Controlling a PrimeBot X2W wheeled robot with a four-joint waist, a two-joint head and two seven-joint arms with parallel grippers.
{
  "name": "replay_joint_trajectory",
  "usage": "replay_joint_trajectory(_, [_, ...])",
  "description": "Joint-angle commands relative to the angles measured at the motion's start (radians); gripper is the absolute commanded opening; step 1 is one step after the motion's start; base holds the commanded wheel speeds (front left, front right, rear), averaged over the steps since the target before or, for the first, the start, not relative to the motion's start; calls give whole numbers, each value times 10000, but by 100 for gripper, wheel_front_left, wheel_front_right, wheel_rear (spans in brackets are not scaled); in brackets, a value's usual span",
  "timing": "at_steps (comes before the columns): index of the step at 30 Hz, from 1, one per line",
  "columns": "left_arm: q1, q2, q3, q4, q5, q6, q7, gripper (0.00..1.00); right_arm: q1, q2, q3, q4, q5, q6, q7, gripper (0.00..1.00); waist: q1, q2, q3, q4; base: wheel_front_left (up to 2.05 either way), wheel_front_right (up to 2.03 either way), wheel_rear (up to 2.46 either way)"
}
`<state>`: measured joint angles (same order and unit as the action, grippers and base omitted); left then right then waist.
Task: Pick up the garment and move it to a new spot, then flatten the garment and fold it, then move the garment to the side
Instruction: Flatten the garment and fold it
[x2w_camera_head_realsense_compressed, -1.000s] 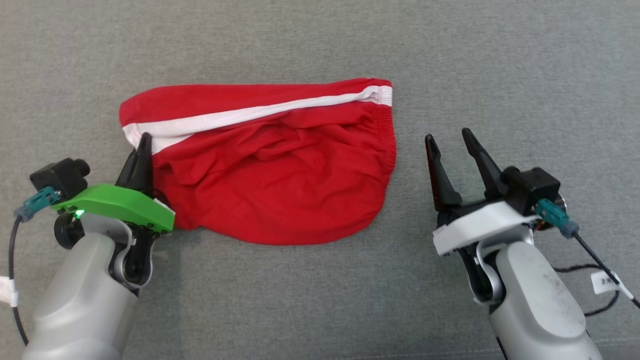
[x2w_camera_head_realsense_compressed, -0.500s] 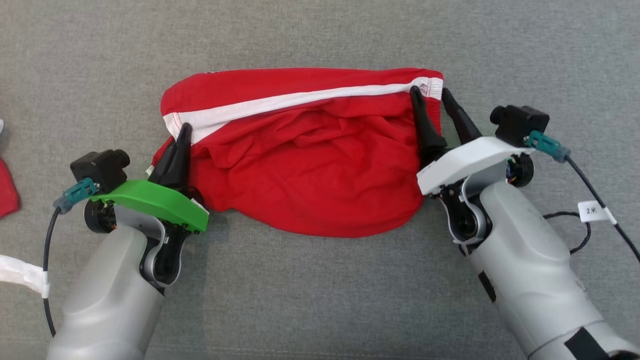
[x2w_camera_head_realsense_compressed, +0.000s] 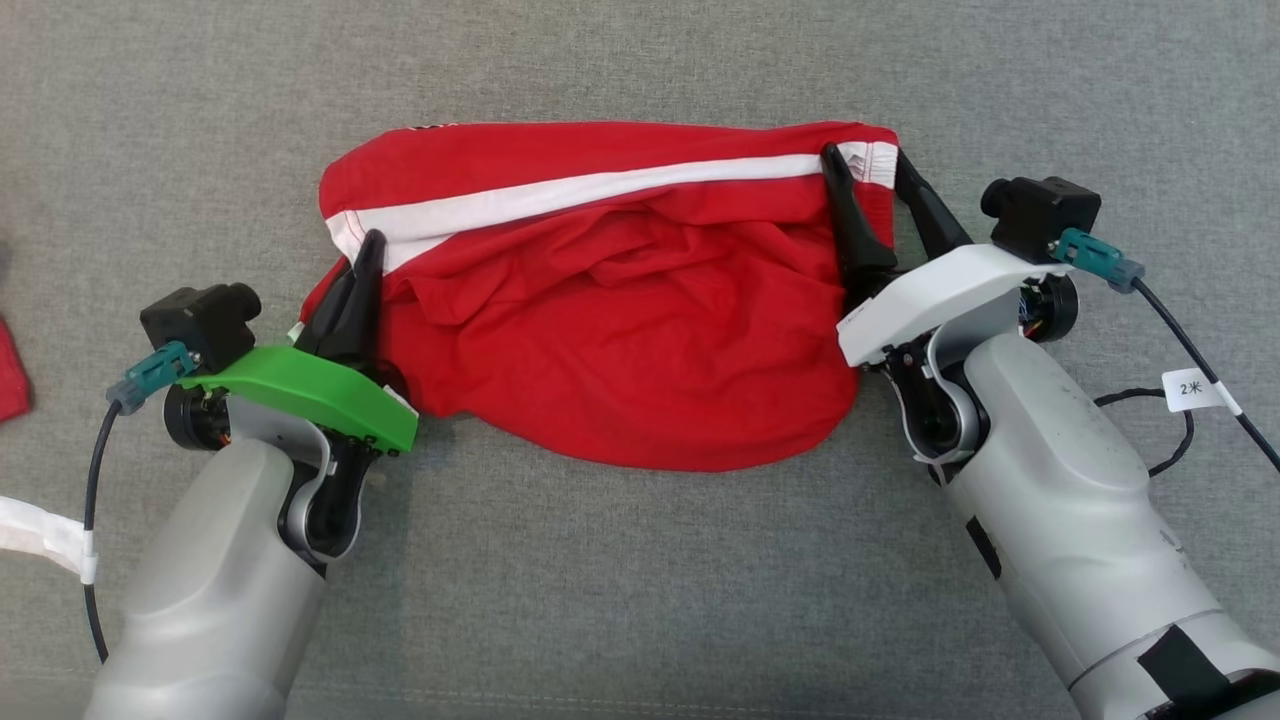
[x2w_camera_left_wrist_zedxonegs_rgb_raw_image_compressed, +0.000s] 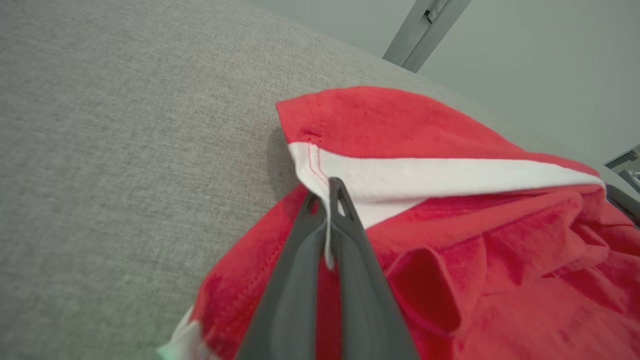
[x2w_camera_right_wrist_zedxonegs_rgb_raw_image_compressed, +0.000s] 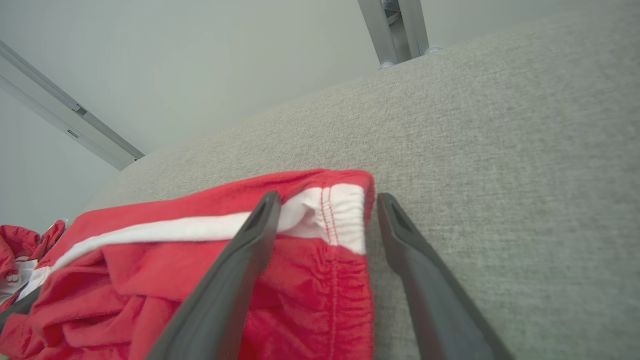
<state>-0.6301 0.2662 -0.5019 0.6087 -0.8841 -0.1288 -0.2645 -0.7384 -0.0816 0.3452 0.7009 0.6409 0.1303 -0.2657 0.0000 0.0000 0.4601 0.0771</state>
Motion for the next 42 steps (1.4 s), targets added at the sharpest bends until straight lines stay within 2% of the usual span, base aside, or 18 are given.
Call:
replay_joint_trajectory(1, [-102, 37, 65, 17, -33, -34, 5, 0, 322, -55, 43, 56, 49, 5, 25, 93, 0, 0, -3, -20, 0, 0, 0])
replay_joint_trajectory(2, [-97, 40, 65, 23, -16, -34, 5, 0, 356, -71, 50, 24, 28, 5, 25, 78, 0, 0, -2, -29, 0, 0, 0])
replay_joint_trajectory(3, [-90, 33, 80, 30, -25, -34, 5, 0, 357, -104, 54, -20, -51, 5, 25, 50, 0, 0, 7, -39, 0, 0, 0])
replay_joint_trajectory(4, [-86, 43, 77, 56, -5, -34, 7, 0, 362, -107, 55, -45, -78, 3, 25, 34, 0, 0, 12, -48, 0, 0, 0])
replay_joint_trajectory(5, [-85, 57, 83, 73, 34, -34, 5, 0, 359, -105, 48, -75, -113, 3, 25, 10, 0, 0, 17, -64, 0, 0, 0])
replay_joint_trajectory(6, [-78, 60, 107, 92, 37, -34, 5, 0, 362, -100, 47, -90, -158, 3, 25, 0, 0, 0, 23, -78, 0, 0, 0])
replay_joint_trajectory(15, [-197, 122, 113, 189, 6, -34, 5, 0, 238, -49, -53, 116, -344, 3, 25, 0, 0, 0, -22, -88, 0, 0, 0])
replay_joint_trajectory(19, [-247, 213, 141, -64, 173, -34, 5, 0, 192, -43, -289, -290, -509, 3, 13, 0, 0, 0, -295, -134, 0, 0, 0])
replay_joint_trajectory(25, [-659, 839, -38, -906, 666, -34, 4, 0, 204, -5, -731, -1323, -641, 3, 11, 0, 0, 0, -1430, -375, 0, 0, 0])
replay_joint_trajectory(29, [-1371, 1336, -270, -1317, 786, -34, 2, 0, -166, -243, -1008, -1901, -547, 3, -1, 0, 0, 0, -2455, -502, 0, 0, 0])
replay_joint_trajectory(34, [-2595, 1900, -863, -1022, 899, -21, 5, 0, -1014, -797, -1070, -2094, -667, 0, 1, 0, 0, 0, -3428, -621, 0, 0, 0])
replay_joint_trajectory(38, [-3511, 2059, -1198, -506, 837, -8, 34, 0, -1870, -1187, -825, -1810, -679, -6, 1, 0, 0, 0, -3571, -647, 0, 0, 0])
replay_joint_trajectory(42, [-4306, 2045, -1030, -15, 1110, 54, 5, 0, -2681, -1498, -312, -1370, -1072, -8, 54, 0, 0, 0, -3223, -665, 0, 0, 0])
